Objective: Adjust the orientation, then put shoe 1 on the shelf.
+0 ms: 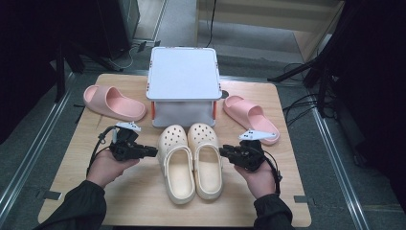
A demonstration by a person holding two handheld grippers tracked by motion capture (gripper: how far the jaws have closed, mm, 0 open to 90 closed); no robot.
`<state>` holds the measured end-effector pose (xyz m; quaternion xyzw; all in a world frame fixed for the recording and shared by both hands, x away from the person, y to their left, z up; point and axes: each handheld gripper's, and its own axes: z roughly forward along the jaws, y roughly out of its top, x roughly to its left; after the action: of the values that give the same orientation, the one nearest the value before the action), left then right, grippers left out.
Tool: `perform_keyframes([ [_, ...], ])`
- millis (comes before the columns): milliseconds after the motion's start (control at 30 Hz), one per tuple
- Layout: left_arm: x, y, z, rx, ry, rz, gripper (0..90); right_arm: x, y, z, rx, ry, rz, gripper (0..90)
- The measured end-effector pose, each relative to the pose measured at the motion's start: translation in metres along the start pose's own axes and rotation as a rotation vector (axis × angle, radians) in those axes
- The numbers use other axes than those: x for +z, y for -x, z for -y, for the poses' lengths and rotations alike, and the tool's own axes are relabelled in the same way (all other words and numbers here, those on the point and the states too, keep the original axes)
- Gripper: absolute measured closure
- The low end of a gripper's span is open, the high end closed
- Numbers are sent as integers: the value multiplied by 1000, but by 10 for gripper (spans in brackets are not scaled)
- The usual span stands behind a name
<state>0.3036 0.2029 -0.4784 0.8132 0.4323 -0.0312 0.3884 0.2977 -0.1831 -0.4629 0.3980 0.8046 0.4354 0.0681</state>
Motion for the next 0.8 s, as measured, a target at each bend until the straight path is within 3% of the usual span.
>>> perform_keyframes([
  [367, -10, -9, -18, 8, 29, -4, 797, 3, -27, 2, -55, -3, -53, 663],
  [800, -30, -4, -69, 58, 74, -41, 799, 18, -43, 5, -77, -39, -80, 595],
])
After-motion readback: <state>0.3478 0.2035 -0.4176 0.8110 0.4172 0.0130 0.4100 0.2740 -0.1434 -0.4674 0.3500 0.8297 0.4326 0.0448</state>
